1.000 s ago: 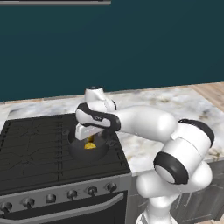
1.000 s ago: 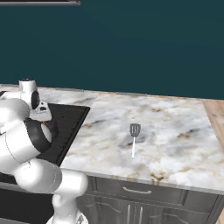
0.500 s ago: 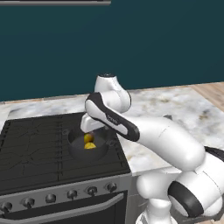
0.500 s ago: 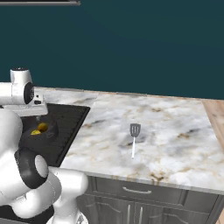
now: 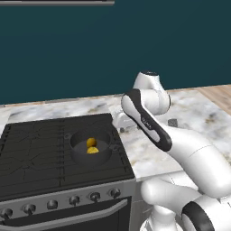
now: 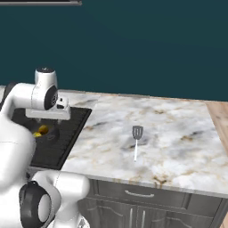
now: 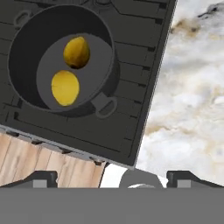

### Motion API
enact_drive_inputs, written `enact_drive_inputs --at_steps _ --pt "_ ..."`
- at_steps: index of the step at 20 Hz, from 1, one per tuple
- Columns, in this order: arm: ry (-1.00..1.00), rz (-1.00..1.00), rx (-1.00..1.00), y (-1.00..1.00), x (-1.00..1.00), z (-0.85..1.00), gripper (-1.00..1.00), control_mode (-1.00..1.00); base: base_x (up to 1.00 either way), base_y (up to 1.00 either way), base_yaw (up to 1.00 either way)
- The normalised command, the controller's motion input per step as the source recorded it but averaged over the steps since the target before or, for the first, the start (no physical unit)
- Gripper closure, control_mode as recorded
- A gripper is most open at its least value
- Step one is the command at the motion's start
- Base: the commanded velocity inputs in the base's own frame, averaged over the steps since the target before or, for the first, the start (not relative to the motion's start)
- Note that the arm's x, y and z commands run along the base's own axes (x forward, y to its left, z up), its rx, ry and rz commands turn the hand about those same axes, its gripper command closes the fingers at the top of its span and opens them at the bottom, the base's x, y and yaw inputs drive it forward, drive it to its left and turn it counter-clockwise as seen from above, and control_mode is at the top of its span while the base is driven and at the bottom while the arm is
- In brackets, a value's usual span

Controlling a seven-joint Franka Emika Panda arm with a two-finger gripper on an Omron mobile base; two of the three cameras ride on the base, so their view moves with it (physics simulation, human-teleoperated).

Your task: Put the lemon and lemon in the pot. Retrieve the spatula and lightly stir the vegetables in the pot.

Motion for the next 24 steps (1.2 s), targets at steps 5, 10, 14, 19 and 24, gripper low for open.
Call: enact_drive_inputs --at_steps 5,10,14,19,24 --pt "0.02 -0.18 0.00 -1.00 0.07 0.01 -1.00 -1.00 0.00 0.00 0.00" --pt "0.05 -0.20 0.00 -1.00 0.01 0.00 -1.00 -1.00 0.00 0.00 0.00" --pt "0.11 -0.22 0.00 -1.00 0.02 0.00 -1.00 -1.00 0.00 0.00 0.00" --pt "0.17 -0.29 0.00 -1.00 0.13 -0.06 -1.00 -1.00 0.00 0.00 0.00" --pt "0.23 -0.32 0.00 -1.00 0.21 -0.17 -1.00 -1.00 0.00 0.00 0.00"
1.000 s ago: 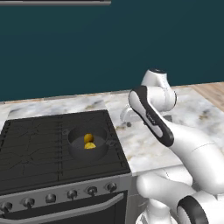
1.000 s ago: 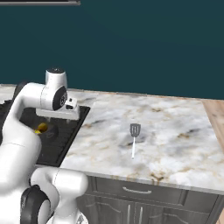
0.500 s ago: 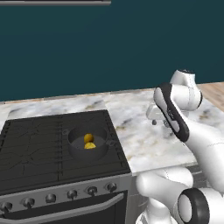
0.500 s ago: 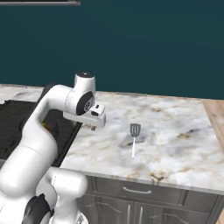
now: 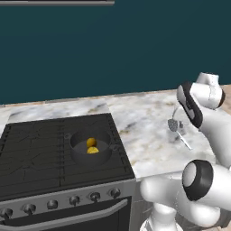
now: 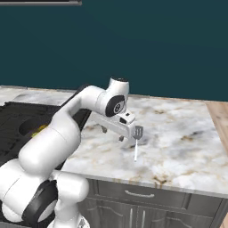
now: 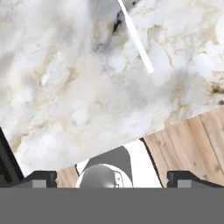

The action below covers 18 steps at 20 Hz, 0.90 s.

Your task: Put the lemon and lemon in the pot. Retrieve the spatula and lightly stir the vegetables in the pot.

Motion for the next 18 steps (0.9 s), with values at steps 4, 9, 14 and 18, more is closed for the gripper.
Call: enact_drive_inputs --at_steps 4,9,14,18 --pt "0.27 -0.16 -0.02 -0.73 0.08 -0.16 -1.00 -1.00 0.00 0.00 0.00" --pt "0.06 0.07 0.01 -0.42 0.02 -0.67 -1.00 -1.00 0.00 0.00 0.00" --pt "0.01 0.10 0.00 -0.27 0.67 -0.80 -1.00 -1.00 0.00 0.00 0.00" --pt "-0.04 0.08 0.00 -0.17 0.68 -0.24 -1.00 -1.00 0.00 0.00 0.00"
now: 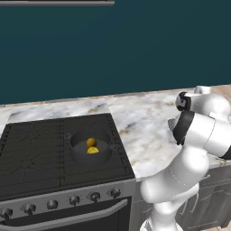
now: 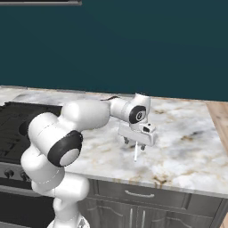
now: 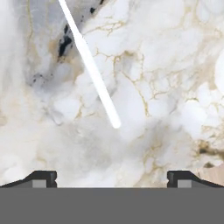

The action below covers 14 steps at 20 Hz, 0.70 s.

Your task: Put the lemon and lemon in the pot. Retrieve the spatula and lightly stir the vegetables in the pot.

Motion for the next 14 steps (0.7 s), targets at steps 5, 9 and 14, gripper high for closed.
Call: enact_drive_inputs --at_steps 5,9,14 --pt "-0.17 0.05 0.00 0.00 0.12 0.00 -1.00 -1.00 0.00 0.00 0.00" --pt "0.00 0.03 0.00 0.00 0.00 0.00 -1.00 -1.00 0.00 0.00 0.00" --pt "0.00 0.01 0.00 0.00 0.16 -0.23 -1.00 -1.00 0.00 0.00 0.00"
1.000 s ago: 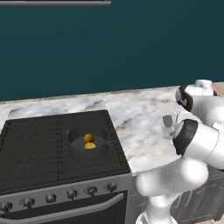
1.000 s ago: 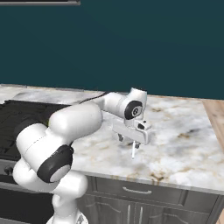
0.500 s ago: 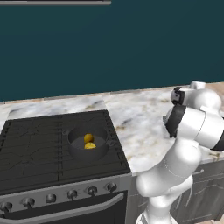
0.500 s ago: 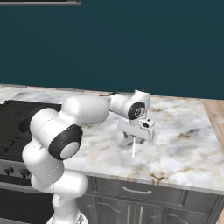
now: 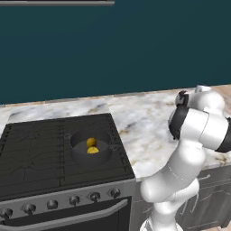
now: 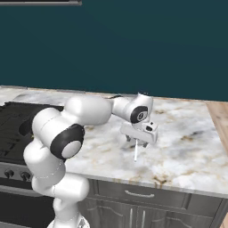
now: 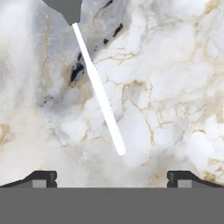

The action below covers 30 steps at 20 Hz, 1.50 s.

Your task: Put the lemon and lemon in the pot. Retrieve the spatula and lightly stir the vegetables in the pot.

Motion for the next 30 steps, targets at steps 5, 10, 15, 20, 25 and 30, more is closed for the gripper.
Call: enact_drive_inputs --at_steps 5,10,15,20,25,30 --pt "0.00 0.05 0.00 -0.01 0.11 -0.33 -1.00 -1.00 0.00 0.00 0.00" --pt "0.03 0.10 0.01 0.00 0.00 -0.33 -1.00 -1.00 0.00 0.00 0.00" --pt "0.12 0.15 0.00 0.00 0.00 -0.26 -1.00 -1.00 0.00 0.00 0.00" --pt "0.03 0.13 0.00 0.00 -0.01 -0.25 -1.00 -1.00 0.00 0.00 0.00" --pt "-0.01 0.08 0.03 -0.02 0.00 -0.13 -1.00 -1.00 0.00 0.00 0.00" --pt "-0.01 0.04 0.05 -0.03 -0.05 0.00 -1.00 -1.00 0.00 0.00 0.00"
